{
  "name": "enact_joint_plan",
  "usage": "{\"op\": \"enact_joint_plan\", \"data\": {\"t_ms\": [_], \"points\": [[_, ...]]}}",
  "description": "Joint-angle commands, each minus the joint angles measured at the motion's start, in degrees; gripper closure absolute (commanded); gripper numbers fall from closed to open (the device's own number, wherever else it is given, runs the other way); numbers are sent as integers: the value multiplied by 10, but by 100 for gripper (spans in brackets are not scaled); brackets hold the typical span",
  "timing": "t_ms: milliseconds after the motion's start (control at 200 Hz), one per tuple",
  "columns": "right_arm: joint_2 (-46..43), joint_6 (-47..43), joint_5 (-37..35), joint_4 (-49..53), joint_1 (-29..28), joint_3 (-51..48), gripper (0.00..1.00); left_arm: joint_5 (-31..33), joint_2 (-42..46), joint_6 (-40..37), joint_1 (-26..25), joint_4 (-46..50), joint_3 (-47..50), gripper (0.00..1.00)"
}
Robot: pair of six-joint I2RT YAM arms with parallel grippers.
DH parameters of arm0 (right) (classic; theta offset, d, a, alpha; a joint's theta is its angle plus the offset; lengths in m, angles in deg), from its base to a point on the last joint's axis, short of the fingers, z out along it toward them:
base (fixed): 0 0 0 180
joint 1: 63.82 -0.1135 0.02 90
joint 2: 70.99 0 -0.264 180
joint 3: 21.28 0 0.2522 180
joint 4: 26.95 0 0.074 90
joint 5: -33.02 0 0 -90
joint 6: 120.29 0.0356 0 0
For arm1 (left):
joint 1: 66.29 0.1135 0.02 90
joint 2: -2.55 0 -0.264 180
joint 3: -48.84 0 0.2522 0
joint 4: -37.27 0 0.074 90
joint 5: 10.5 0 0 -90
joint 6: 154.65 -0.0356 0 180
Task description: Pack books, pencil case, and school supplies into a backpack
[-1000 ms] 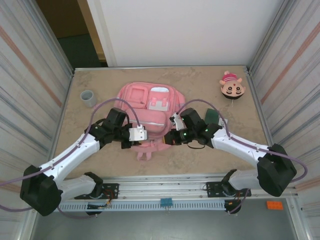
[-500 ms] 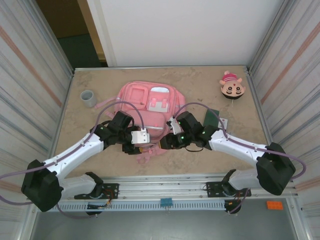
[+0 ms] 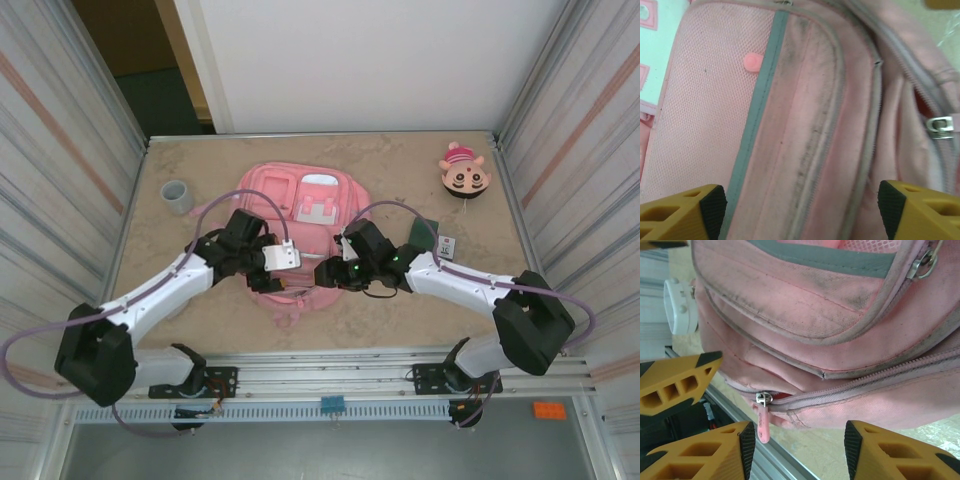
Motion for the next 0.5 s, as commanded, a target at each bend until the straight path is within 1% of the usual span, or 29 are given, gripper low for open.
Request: {"op": "enact_joint_plan", "data": {"t_ms": [0,75,150,180,200,215,231,246,266,306,391,456,496], "points": [[-9,13,-19,-6,-5,9,49,15,-29,-29,1,-18,-21,17],[-15,12,-19,-12,-6,4,48,12,-52,-42,0,-24,-25,17],[-24,6,-19,-15,-8,1,48,30,-80,-51,0,-28,-28,17],[-27,3,-21,-15,-11,0,48,40,-90,-51,0,-33,-28,18],[-30,1,-21,-15,-13,-1,47,48,-97,-48,0,-38,-28,23],[-31,-2,-22,-16,-14,-2,47,54,-101,-46,0,-47,-28,28],[-33,-3,-23,-15,-14,-3,47,64,-105,-40,-1,-55,-27,34],[-35,-5,-23,-16,-16,-3,47,75,-108,-32,-2,-67,-25,45],[-38,-7,-24,-16,-17,-5,47,92,-112,-20,-3,-85,-22,56],[-43,-10,-26,-18,-18,-6,47,116,-113,-8,-7,-104,-19,69],[-70,-14,-29,-42,-22,-21,47,136,-85,6,-18,-124,-16,86],[-102,-15,-43,-62,-20,-36,46,128,-43,41,-19,-138,-17,100],[-120,-14,-54,-60,-16,-40,45,121,-15,66,-18,-139,-23,100]]}}
